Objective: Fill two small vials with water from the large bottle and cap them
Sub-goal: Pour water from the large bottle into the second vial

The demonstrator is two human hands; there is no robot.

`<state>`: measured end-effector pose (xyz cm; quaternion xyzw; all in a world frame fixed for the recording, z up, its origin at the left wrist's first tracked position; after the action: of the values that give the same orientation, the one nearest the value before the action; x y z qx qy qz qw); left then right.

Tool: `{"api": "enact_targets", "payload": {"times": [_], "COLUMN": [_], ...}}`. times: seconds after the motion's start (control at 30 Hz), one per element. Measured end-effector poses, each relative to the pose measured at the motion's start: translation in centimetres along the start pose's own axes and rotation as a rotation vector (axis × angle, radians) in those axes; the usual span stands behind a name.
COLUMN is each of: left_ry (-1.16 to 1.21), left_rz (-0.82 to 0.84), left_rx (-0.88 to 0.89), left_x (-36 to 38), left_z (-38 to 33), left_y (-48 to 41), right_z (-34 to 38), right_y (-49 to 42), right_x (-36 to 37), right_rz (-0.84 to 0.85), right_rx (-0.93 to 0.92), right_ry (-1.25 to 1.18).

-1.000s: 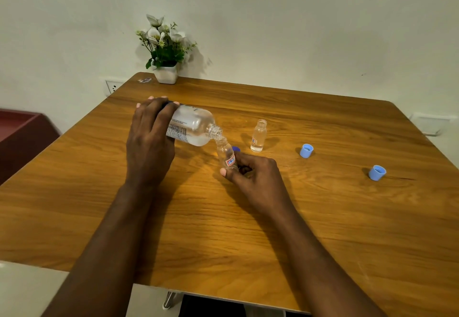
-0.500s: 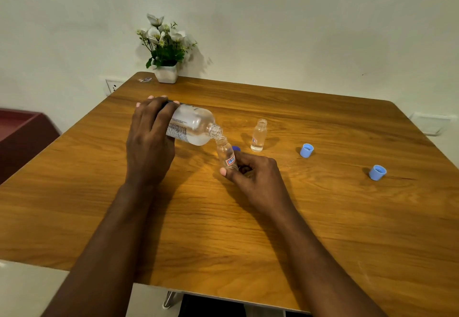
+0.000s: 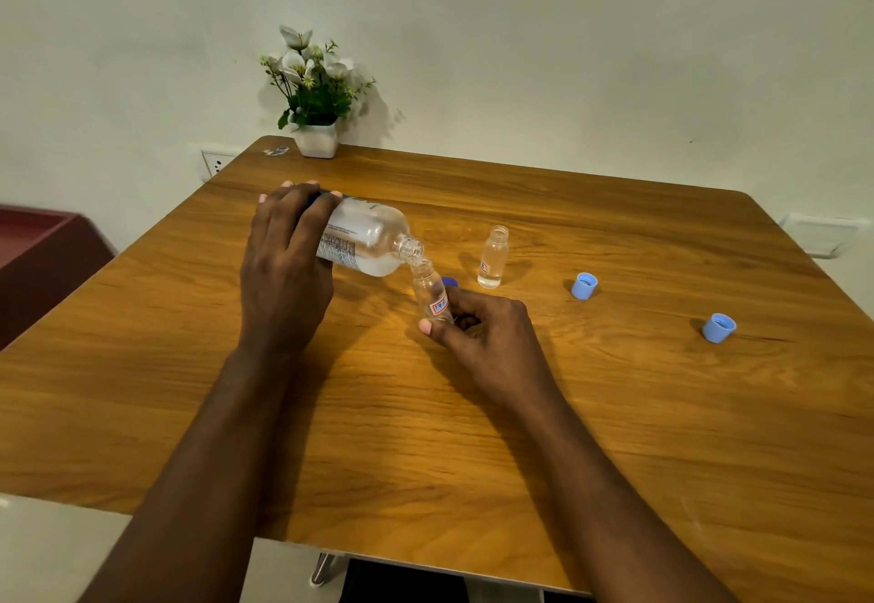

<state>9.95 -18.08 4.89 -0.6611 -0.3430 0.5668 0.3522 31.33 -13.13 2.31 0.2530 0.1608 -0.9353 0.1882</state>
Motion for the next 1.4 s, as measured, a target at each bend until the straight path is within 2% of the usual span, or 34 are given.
{"api": "enact_targets", "payload": {"times": [1.4], "left_ry": [-0.011], "left_rz": [-0.002], "left_rx": [-0.001], "left_x": [-0.14], "left_z": [-0.16], "left_y": [-0.10], "right_z": [0.03], "right_y": [-0.06], "right_x": [0.02], "right_rz": [0.007], "right_rx": [0.000], "right_ry": [-0.001]}}
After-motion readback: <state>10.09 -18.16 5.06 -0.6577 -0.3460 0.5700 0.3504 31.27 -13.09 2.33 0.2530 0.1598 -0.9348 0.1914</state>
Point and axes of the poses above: each hand's wrist, its own y-axis away from the middle knuckle, its own x-axis out of the palm, z = x × y, the point moved 3 cm from there along -y, towards the middle knuckle, and after that the axes turned 6 degrees about x, right-handed, at the moved point
